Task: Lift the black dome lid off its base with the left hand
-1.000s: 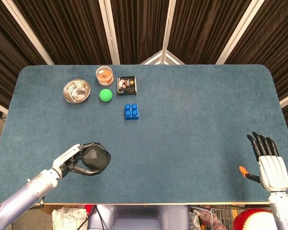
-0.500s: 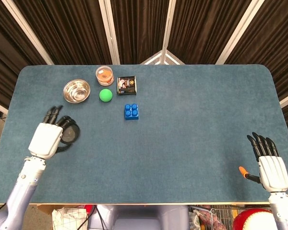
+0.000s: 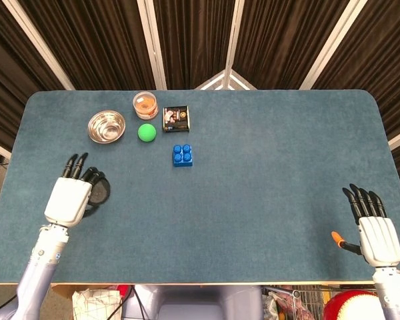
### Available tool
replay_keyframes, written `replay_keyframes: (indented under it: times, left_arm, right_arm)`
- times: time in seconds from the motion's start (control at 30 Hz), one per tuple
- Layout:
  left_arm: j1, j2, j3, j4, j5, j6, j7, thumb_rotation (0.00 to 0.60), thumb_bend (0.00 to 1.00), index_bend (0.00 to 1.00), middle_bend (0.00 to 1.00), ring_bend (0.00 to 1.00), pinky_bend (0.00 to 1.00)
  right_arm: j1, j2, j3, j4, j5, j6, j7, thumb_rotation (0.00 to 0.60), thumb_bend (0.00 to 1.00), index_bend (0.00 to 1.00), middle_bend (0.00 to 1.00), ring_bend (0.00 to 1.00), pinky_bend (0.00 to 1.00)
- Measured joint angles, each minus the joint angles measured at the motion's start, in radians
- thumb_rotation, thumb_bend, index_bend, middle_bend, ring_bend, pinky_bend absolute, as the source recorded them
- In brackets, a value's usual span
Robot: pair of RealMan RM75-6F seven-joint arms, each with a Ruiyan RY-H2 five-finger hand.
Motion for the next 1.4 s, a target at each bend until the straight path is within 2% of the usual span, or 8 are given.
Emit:
replay_keyframes:
  times: [0.23, 0.33, 0.47, 0.6, 0.8, 1.13, 1.27, 1.4]
  left_arm:
    - [0.009, 0.127, -0.096, -0.07, -0.133, -0.328, -0.793, 0.6, 0.42, 0.46, 0.47, 0.0, 0.0]
    - [0.014, 0.147, -0.105, -0.068, -0.126, -0.381, -1.069, 0.6, 0.42, 0.46, 0.47, 0.0, 0.0]
    - [0.019, 0.144, -0.095, -0.049, -0.1, -0.372, -1.278, 0.6, 0.42, 0.46, 0.47, 0.0, 0.0]
    - [0.022, 0.108, -0.077, -0.008, -0.059, -0.305, -1.319, 0.6, 0.42, 0.46, 0.48, 0.0, 0.0]
    - [0.02, 0.022, -0.042, 0.098, 0.038, -0.152, -1.052, 0.6, 0.43, 0.46, 0.48, 0.0, 0.0]
    - [0.015, -0.102, 0.022, 0.208, 0.11, 0.058, -0.004, 0.6, 0.43, 0.46, 0.48, 0.0, 0.0]
    - [0.009, -0.125, 0.04, 0.213, 0.088, 0.089, 0.214, 0.6, 0.43, 0.46, 0.48, 0.0, 0.0]
    - [-0.004, -0.138, 0.049, 0.214, 0.027, 0.088, 0.263, 0.6, 0.43, 0.46, 0.48, 0.0, 0.0]
  right_arm:
    - [0.003, -0.005, 0.001, 0.004, 0.003, -0.005, -0.003, 0.6, 0.23, 0.0, 0.0, 0.0, 0.0]
    - [0.004, -0.007, 0.002, 0.005, 0.004, -0.006, -0.004, 0.6, 0.23, 0.0, 0.0, 0.0, 0.0]
    - [0.005, -0.008, 0.002, 0.007, 0.006, -0.009, -0.006, 0.6, 0.23, 0.0, 0.0, 0.0, 0.0]
    - [0.005, -0.008, 0.002, 0.011, 0.006, -0.007, -0.001, 0.6, 0.23, 0.0, 0.0, 0.0, 0.0]
    - [0.002, -0.005, 0.001, 0.009, 0.003, -0.002, 0.005, 0.6, 0.23, 0.0, 0.0, 0.0, 0.0]
    - [0.002, -0.002, 0.0, 0.005, 0.001, -0.003, 0.006, 0.6, 0.23, 0.0, 0.0, 0.0, 0.0]
    - [0.003, -0.004, 0.0, 0.011, 0.003, -0.005, 0.004, 0.6, 0.23, 0.0, 0.0, 0.0, 0.0]
    - [0.0, -0.005, -0.001, 0.013, 0.0, 0.002, 0.008, 0.6, 0.23, 0.0, 0.0, 0.0, 0.0]
